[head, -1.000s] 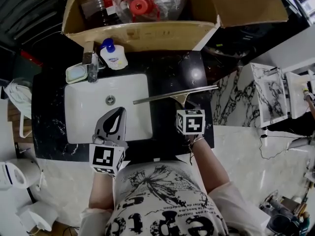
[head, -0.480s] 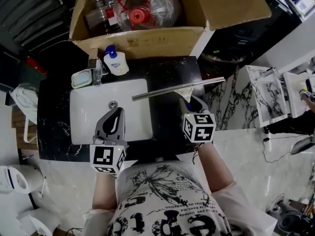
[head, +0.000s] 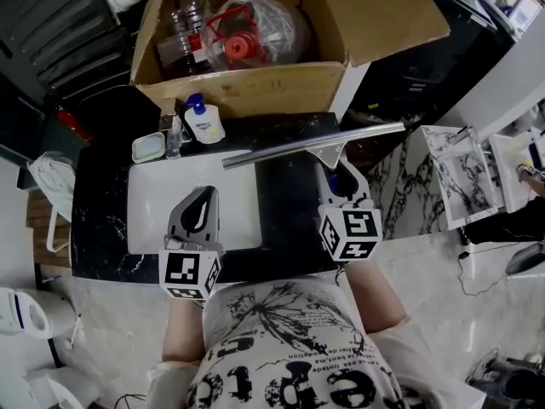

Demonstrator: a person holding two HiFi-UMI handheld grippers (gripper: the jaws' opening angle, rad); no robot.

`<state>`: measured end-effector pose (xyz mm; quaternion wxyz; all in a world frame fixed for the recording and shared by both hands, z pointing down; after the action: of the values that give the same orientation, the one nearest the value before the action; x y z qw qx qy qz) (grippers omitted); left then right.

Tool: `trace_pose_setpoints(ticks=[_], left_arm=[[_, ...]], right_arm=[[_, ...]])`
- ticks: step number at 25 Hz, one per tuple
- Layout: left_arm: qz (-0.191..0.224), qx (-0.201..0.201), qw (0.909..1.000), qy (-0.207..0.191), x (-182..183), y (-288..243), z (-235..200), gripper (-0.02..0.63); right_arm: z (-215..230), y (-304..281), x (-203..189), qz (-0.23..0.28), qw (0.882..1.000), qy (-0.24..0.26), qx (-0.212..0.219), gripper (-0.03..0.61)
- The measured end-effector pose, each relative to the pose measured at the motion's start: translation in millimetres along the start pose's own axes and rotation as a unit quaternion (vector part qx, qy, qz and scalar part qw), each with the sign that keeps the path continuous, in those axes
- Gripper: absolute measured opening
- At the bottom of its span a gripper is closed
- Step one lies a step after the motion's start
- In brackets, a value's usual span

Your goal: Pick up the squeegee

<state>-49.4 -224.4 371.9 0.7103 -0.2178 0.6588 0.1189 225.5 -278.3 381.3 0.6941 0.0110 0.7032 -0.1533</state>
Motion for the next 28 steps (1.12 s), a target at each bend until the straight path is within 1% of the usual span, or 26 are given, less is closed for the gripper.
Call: trace_pose_setpoints(ticks=[5,13,17,23,28], left_arm=[[0.018,0.012,0.9997,-0.01,14,-3,0,0.012],[0.029,0.018,0.9993,-0.015,24,-5,5,0.012],[0.03,0.02,0.9992,-0.016,26,-4,8,0.012],[0.029,0.02,0.9991,-0.022,26,-4,11,0.012],[0.028,0.023,0.9991,-0.021,24,-1,12,0.012]], right_arm=[[0,11,11,0.041,0.999,0.02,0.014,0.115],[6,22,16,0.067,0.997,0.021,0.009,0.115],[4,24,15,0.063,0.998,0.023,0.011,0.115],[4,22,10,0.047,0.999,0.012,0.015,0.114],[2,24,10,0.046,0.999,0.011,0.014,0.114]])
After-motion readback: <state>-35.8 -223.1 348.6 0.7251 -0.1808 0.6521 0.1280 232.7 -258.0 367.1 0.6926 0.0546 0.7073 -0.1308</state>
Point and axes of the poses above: the fingertips, and each gripper's own axes: y backward along the fingers, z to its right, x out of its top, the point moved 8 cm from there along y, backward along the fingers, and after that the axes turned 5 degrees about -x, right-handed, at the moved point
